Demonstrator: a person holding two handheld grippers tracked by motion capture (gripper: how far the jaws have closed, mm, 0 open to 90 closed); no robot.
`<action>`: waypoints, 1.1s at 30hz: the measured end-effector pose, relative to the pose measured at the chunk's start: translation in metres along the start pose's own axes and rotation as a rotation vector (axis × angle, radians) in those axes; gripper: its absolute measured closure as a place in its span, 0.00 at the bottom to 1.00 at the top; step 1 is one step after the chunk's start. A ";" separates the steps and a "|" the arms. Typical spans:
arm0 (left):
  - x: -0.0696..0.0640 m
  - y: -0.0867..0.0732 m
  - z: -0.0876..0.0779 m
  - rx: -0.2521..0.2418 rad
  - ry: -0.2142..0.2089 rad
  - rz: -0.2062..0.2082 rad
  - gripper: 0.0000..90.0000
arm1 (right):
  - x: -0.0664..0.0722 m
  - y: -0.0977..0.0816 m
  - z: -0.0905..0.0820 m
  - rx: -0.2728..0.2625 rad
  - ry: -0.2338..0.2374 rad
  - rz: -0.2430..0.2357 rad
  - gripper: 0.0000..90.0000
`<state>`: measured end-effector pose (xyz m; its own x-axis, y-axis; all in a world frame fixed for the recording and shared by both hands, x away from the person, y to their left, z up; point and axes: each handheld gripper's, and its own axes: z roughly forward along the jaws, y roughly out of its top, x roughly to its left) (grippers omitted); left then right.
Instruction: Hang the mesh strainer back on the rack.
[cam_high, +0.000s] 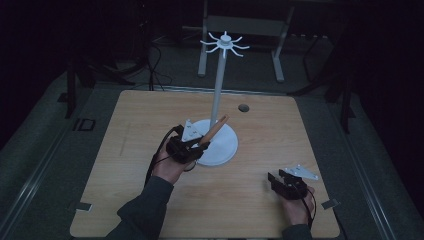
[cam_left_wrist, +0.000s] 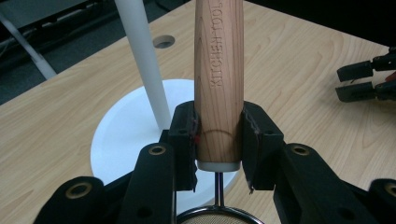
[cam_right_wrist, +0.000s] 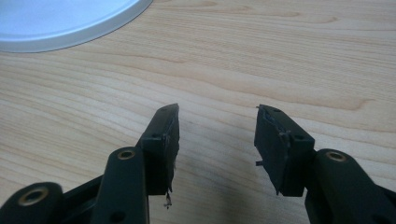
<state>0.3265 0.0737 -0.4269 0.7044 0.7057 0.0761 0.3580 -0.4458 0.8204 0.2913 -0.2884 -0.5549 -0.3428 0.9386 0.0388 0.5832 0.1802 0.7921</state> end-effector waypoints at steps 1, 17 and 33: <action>0.000 0.000 0.000 0.000 -0.002 -0.002 0.77 | 0.000 0.000 0.000 0.000 0.000 0.000 0.55; 0.003 0.007 -0.014 -0.079 0.040 -0.045 0.77 | -0.002 0.000 0.000 -0.005 -0.014 0.011 0.54; 0.005 0.020 -0.025 -0.136 0.035 -0.057 0.77 | -0.002 0.000 0.000 -0.005 -0.016 0.011 0.54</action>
<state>0.3220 0.0817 -0.3961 0.6627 0.7475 0.0446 0.3090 -0.3272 0.8930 0.2918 -0.2908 -0.5552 -0.3246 0.9451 0.0374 0.5830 0.1688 0.7948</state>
